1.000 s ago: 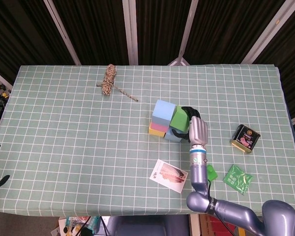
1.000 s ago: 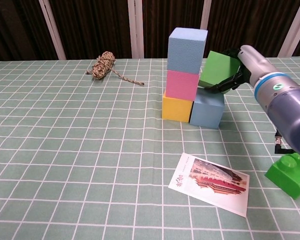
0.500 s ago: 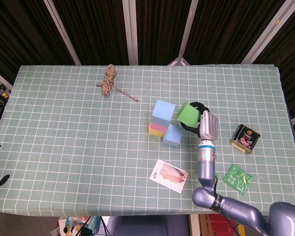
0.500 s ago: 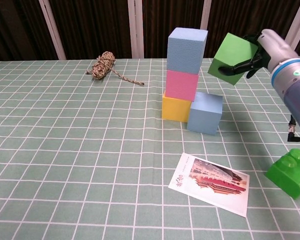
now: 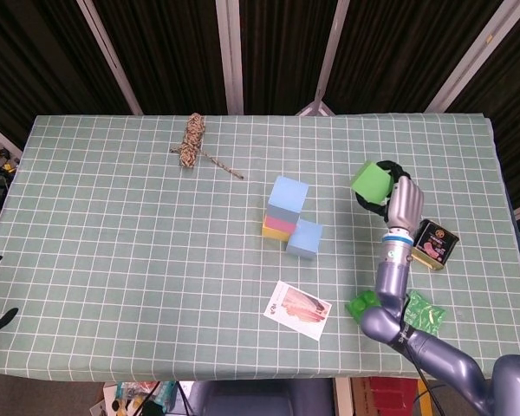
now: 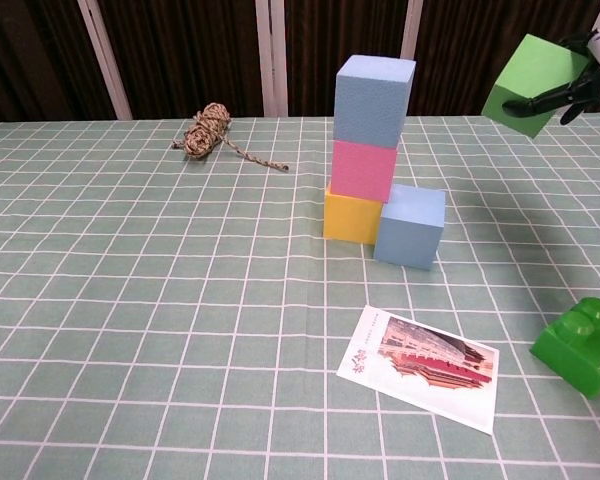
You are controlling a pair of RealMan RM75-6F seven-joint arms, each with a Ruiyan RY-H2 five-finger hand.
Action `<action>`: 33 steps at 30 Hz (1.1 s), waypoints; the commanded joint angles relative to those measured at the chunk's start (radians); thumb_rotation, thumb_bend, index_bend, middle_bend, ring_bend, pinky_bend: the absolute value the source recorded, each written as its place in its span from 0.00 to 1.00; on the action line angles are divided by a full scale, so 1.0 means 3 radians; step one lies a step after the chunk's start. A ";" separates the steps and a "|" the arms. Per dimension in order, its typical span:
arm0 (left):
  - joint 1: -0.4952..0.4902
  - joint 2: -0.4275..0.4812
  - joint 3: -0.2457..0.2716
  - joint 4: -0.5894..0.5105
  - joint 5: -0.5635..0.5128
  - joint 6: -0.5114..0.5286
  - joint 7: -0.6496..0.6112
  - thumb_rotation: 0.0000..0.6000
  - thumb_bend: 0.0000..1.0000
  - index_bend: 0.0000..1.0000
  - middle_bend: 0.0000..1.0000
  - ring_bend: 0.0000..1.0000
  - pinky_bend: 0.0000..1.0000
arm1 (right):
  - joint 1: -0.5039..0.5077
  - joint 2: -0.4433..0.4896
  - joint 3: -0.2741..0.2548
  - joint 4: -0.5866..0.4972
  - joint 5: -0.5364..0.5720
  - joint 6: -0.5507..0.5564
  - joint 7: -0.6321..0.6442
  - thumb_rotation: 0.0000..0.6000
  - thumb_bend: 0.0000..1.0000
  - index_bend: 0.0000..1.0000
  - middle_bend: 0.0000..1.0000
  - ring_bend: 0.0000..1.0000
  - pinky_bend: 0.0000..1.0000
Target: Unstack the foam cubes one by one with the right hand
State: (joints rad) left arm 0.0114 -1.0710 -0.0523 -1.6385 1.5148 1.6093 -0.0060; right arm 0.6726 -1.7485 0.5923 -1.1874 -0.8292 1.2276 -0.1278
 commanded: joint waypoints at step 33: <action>-0.0031 0.0002 -0.0019 -0.0036 -0.0056 -0.0061 0.0019 1.00 0.17 0.22 0.00 0.00 0.00 | -0.0114 0.0535 -0.0343 0.0403 -0.0079 -0.1142 0.0426 1.00 0.22 0.05 0.00 0.00 0.00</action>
State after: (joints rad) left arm 0.0016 -1.0705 -0.0578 -1.6491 1.4980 1.5907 -0.0001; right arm 0.6846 -1.6549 0.4978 -0.9579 -0.8297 0.8573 -0.0195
